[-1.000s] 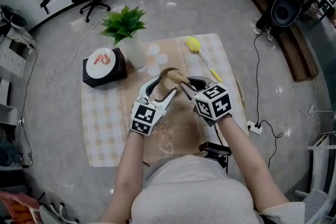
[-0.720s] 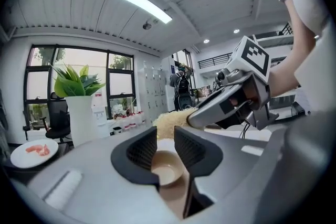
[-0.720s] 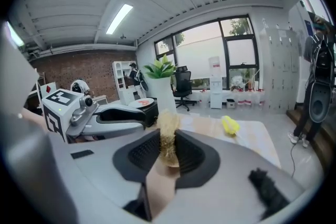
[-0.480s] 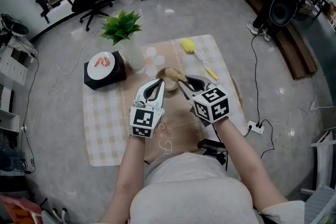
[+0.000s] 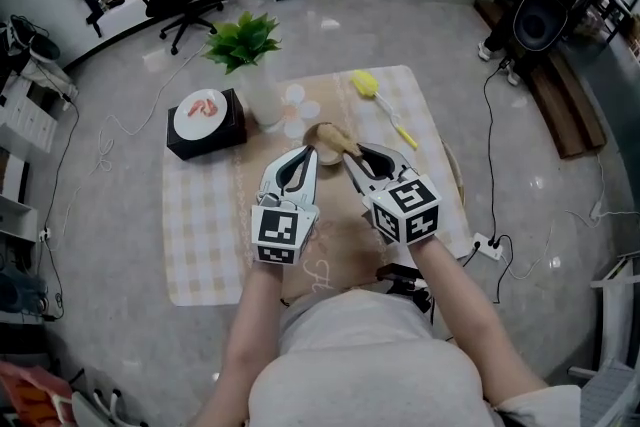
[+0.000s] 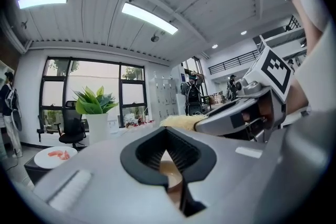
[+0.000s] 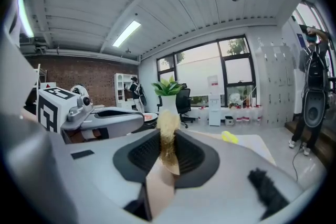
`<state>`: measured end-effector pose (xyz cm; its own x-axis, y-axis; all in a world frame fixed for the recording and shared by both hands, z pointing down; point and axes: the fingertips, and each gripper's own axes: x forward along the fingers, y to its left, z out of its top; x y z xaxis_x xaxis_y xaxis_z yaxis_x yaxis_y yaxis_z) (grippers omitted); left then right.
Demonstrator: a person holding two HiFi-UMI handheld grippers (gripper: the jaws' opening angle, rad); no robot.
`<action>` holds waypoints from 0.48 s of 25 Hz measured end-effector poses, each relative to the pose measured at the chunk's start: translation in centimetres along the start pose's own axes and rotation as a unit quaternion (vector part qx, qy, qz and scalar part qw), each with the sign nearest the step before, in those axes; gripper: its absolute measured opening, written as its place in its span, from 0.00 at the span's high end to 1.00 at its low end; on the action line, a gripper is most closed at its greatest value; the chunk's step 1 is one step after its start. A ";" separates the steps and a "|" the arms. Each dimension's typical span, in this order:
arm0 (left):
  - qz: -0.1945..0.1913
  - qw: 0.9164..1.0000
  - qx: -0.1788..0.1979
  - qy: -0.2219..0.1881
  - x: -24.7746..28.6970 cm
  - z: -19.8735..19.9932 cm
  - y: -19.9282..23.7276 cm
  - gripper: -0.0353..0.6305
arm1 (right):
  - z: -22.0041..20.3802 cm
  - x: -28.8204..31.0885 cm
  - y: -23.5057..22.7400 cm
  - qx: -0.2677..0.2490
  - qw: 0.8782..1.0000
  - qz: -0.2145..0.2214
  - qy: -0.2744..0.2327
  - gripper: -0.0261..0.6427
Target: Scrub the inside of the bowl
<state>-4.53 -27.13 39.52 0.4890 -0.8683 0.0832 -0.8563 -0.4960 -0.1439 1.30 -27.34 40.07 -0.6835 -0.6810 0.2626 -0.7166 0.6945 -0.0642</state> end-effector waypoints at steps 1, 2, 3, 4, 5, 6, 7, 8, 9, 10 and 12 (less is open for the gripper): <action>0.002 1.000 0.000 -0.001 -0.3 0.1 -0.1 0.94 | 0.0 -0.1 0.2 -0.002 1.000 0.000 -0.002 0.83; 0.004 1.000 -0.001 -0.002 -0.5 0.2 -0.1 0.94 | 0.0 -0.1 0.5 -0.004 1.000 0.000 -0.004 0.83; 0.006 1.000 -0.002 -0.003 -0.7 0.2 -0.1 0.94 | 0.1 -0.1 0.8 -0.006 1.000 0.001 -0.006 0.83; 0.008 1.000 -0.002 -0.003 -0.9 0.3 0.0 0.94 | 0.1 -0.1 1.1 -0.008 1.000 0.002 -0.008 0.83; 0.009 1.000 -0.002 -0.004 -1.1 0.3 0.0 0.94 | 0.1 -0.1 1.3 -0.011 1.000 0.003 -0.010 0.83; 0.010 1.000 -0.001 -0.005 -1.3 0.4 0.0 0.94 | 0.1 -0.1 1.6 -0.013 1.000 0.004 -0.011 0.83; 0.011 1.000 -0.002 -0.007 -1.5 0.5 0.0 0.94 | 0.2 -0.1 1.9 -0.014 1.000 0.005 -0.013 0.83; 0.013 1.000 -0.004 -0.010 -1.7 0.7 0.0 0.94 | 0.3 -0.2 2.1 -0.015 1.000 0.005 -0.016 0.83; 0.016 1.000 -0.007 -0.013 -1.9 1.0 0.1 0.94 | 0.4 -0.3 2.3 -0.017 1.000 0.005 -0.018 0.83; 0.018 1.000 -0.009 -0.016 -2.1 1.2 0.1 0.94 | 0.5 -0.4 2.4 -0.019 1.000 0.004 -0.020 0.83; 0.018 1.000 -0.010 -0.016 -2.4 1.2 0.2 0.94 | 0.7 -0.5 2.7 -0.025 0.999 0.003 -0.024 0.83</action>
<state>-5.64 -25.13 38.09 0.4622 -0.8856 0.0459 -0.8768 -0.4641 -0.1259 -0.38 -25.31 39.10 -0.6942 -0.6867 0.2158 -0.7059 0.7081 -0.0176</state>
